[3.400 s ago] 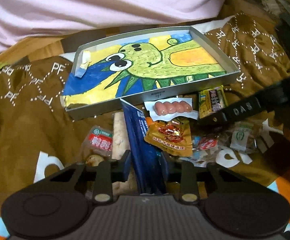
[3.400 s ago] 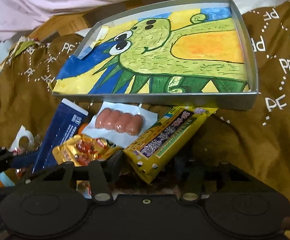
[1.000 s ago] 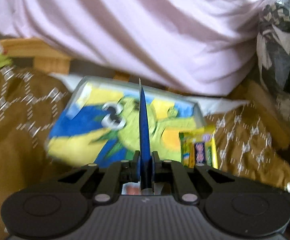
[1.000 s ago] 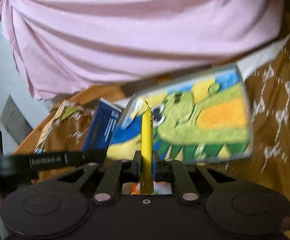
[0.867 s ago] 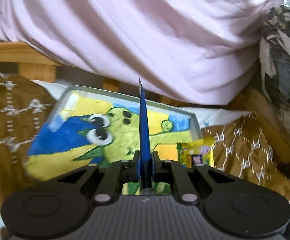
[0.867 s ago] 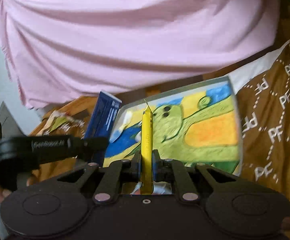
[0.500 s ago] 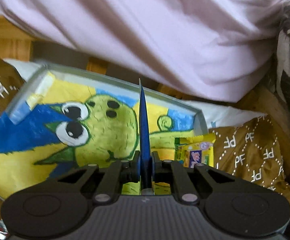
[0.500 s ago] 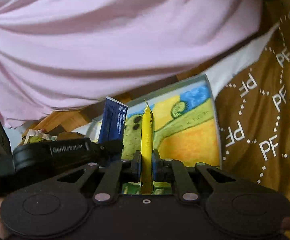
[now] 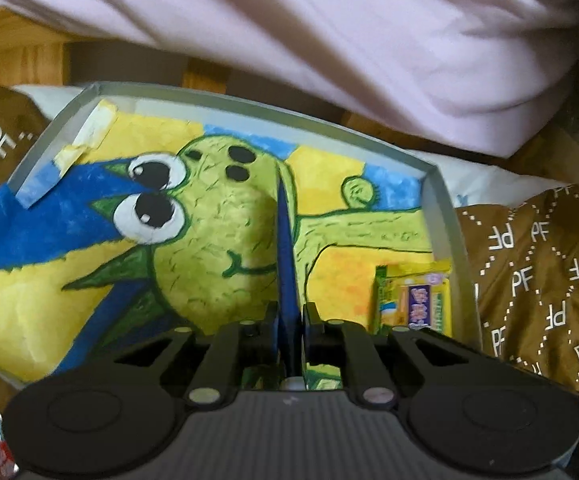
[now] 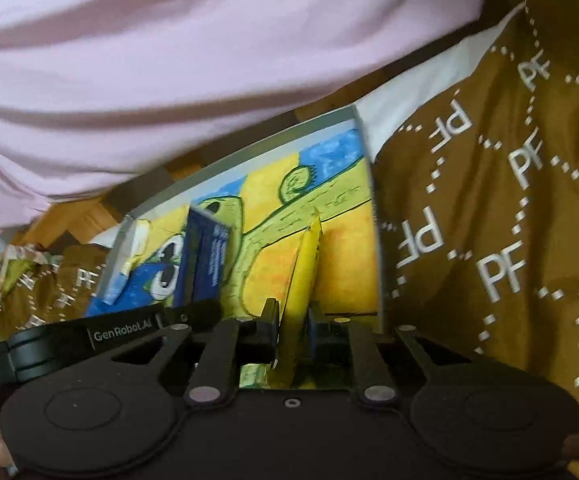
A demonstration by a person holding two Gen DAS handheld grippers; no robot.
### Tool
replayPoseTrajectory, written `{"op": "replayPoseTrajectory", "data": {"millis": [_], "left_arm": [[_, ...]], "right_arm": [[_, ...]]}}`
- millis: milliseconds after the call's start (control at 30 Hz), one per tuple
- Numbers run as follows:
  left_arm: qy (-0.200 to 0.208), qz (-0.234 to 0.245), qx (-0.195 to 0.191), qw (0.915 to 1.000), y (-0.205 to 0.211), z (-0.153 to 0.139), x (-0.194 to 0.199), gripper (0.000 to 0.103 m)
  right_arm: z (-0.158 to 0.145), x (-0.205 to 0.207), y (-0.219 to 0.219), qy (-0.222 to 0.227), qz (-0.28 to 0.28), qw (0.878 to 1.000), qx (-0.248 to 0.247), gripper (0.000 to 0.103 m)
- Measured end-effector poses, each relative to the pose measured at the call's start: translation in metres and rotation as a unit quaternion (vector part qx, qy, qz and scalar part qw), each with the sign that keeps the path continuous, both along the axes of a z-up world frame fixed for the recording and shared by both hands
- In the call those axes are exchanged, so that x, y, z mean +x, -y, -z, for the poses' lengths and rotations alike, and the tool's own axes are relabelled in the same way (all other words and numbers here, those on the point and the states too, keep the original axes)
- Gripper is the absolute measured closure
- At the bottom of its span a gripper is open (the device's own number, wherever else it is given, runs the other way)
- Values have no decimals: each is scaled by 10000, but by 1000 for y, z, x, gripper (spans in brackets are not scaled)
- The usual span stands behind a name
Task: Organize snacks
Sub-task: 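Carry both packs over the tray and open both tools to drop them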
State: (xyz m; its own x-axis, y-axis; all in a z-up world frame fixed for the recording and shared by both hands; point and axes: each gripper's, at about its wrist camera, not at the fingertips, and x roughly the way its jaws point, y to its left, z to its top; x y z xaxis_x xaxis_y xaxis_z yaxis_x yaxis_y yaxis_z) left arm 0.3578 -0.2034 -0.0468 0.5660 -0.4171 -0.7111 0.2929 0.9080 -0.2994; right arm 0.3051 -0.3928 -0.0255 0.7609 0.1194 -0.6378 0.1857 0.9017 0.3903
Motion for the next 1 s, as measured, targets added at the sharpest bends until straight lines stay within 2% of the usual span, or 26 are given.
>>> {"op": "replayPoseTrajectory", "data": {"millis": [67,100,167,200,233,267,333,400,500,633,833,1000], "left_arm": [[31,29,59,10000,-2,-1,-1,89],[37,23,68,10000,-3,-2,-1,85],[18,-20,55,10000,-8,-5,-1,71],[33,-75,36,10000,-13,-6,-3,60],[54,-133,25,9999,-16,-8,-4,52],[88,-195,1,9998,-21,-9,-6,49],[207,-348,-56,9992,-32,-13,-12,29],[376,-503,-49,9980,-41,-16,-20,21],[641,-565,41,9963,-53,-26,-33,16],[971,-765,41,9923,-69,-45,-52,3],[1443,-877,135,9855,-89,-71,-84,1],[2032,-896,293,9746,-111,-88,-122,1]], "right_arm": [[1,-2,1,10,45,10000,-52,79],[2,-3,0,32,50,9999,-82,77],[1,-7,-3,47,-6,9997,-226,70],[-1,-9,-6,69,-59,9994,-333,66],[-4,-10,-10,107,-116,9990,-426,59],[-8,-13,-14,169,-189,9982,-552,54],[-15,-19,-22,272,-295,9963,-765,37],[-20,-24,-29,352,-371,9943,-937,33],[-28,-33,-38,487,-355,9915,-1150,26],[-39,-48,-50,762,-421,9860,-1425,16],[-54,-74,-71,1259,-621,9769,-1614,9],[-69,-103,-87,1667,-606,9673,-1814,2]]}}
